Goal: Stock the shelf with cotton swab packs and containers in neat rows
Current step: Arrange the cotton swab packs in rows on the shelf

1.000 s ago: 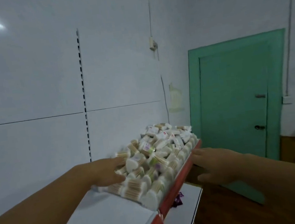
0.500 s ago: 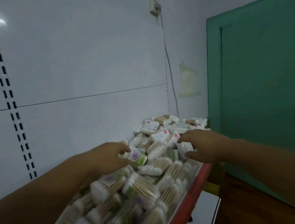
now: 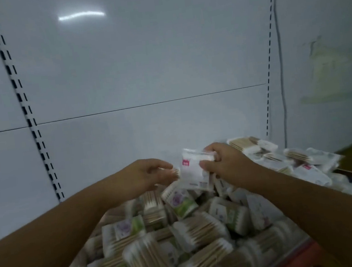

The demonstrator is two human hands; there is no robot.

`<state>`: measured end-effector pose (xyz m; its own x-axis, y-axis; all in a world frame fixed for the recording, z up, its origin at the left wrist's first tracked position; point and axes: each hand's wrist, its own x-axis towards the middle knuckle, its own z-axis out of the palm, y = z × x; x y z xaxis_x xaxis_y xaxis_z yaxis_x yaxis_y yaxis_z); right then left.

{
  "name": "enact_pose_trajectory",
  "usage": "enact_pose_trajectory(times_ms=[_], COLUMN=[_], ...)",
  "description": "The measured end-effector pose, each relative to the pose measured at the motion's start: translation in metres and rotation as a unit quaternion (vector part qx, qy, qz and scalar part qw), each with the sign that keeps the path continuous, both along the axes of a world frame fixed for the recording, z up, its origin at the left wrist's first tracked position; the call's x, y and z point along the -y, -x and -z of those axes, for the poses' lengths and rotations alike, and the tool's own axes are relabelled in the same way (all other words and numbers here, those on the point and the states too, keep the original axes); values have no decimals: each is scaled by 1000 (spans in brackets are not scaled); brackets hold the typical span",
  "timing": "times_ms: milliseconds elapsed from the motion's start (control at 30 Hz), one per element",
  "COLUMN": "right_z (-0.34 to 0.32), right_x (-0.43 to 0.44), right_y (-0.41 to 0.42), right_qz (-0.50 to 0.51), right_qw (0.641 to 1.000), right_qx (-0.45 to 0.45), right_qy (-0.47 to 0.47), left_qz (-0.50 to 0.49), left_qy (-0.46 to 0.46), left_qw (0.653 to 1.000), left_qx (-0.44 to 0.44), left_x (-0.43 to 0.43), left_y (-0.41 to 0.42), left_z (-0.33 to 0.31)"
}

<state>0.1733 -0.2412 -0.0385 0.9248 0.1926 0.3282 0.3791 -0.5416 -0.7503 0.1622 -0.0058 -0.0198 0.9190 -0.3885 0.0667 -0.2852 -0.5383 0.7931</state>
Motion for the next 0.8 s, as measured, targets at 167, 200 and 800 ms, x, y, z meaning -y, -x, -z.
enact_pose_trajectory(times_ms=[167, 200, 800], right_z=[-12, -13, -15], right_x=[-16, -17, 0], right_y=[0, 0, 13], right_qz=[-117, -101, -81], right_qw=[979, 982, 982], right_qx=[-116, -120, 45], right_qy=[-123, -103, 166], left_qz=[5, -5, 24], left_qy=[76, 66, 225], left_qw=[993, 995, 963], left_qx=[-84, -75, -145], left_x=[4, -1, -4], left_y=[-9, -11, -59], left_z=[-9, -11, 9])
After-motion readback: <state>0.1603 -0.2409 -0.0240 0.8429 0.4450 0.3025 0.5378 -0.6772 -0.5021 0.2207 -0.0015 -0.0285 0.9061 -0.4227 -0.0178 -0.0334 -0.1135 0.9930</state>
